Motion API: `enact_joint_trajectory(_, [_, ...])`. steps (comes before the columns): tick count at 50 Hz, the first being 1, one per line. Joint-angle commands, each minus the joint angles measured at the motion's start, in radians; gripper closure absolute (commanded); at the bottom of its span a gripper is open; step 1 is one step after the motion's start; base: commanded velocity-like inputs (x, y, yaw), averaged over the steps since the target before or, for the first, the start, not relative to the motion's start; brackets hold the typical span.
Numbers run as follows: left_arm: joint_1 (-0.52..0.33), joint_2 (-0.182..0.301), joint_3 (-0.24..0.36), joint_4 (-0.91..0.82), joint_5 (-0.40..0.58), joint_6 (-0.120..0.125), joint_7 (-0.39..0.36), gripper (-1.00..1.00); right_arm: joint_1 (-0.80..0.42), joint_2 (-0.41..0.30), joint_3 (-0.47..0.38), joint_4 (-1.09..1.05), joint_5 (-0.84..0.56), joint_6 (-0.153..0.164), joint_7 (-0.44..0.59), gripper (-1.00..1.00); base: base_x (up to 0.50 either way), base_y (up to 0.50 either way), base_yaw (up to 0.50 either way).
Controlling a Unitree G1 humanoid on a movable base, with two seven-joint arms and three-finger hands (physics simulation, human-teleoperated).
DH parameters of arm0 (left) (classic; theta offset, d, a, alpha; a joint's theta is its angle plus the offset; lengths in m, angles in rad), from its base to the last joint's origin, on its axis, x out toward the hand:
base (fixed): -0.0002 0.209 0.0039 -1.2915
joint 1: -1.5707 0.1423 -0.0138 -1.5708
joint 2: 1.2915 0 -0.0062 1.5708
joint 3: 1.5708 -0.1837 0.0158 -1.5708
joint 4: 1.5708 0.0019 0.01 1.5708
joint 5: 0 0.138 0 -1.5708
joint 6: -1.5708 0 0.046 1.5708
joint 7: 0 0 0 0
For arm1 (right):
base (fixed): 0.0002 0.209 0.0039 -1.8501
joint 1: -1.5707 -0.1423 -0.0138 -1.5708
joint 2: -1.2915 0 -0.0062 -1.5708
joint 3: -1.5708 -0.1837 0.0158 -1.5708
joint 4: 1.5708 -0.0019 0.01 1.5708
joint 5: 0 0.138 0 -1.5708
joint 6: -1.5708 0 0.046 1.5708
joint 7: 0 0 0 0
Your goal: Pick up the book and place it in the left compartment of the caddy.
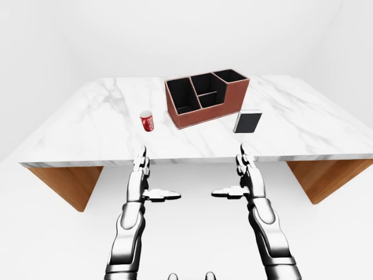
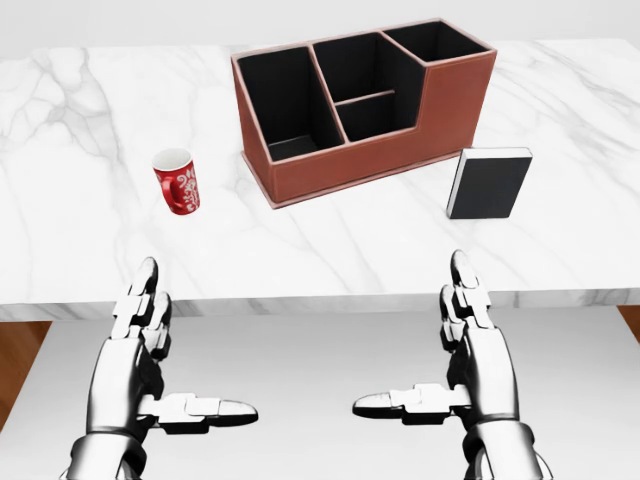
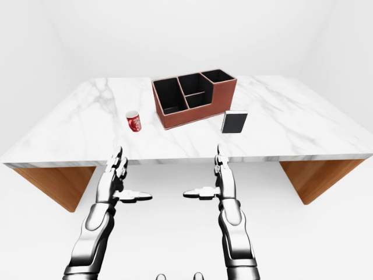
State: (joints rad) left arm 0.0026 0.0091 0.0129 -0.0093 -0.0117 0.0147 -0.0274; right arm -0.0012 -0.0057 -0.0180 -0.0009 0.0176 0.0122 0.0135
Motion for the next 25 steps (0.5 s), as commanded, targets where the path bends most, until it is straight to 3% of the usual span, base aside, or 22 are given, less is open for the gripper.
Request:
enact_joint_trajectory(1, [-0.004,0.015,0.026,-0.021,-0.021,0.070,-0.049,-1.00,0.006,-0.010,-0.031,-0.012,0.040,0.038,0.016,-1.00,0.00,0.00,0.00])
enact_joint_trajectory(11, [-0.033,0.020,0.025,0.017,-0.010,0.073,-0.062,-1.00,0.007,-0.014,-0.027,-0.001,0.045,0.041,0.032,-1.00,0.00,0.00,0.00])
enact_joint_trajectory(13, [-0.026,0.020,0.023,0.010,-0.008,0.073,-0.068,-1.00,0.005,-0.014,-0.028,0.003,0.045,0.037,0.034,-1.00,0.00,0.00,0.00])
enact_joint_trajectory(15, [-0.018,0.019,0.020,0.000,-0.006,0.073,-0.074,-1.00,0.014,-0.015,-0.028,-0.007,0.058,0.013,0.054,-1.00,0.10,0.00,0.00])
enact_joint_trajectory(25, [-0.010,0.018,0.016,-0.005,-0.001,0.066,-0.091,-1.00,0.013,-0.016,-0.022,-0.006,0.032,0.026,0.056,-1.00,0.49,0.00,0.00])
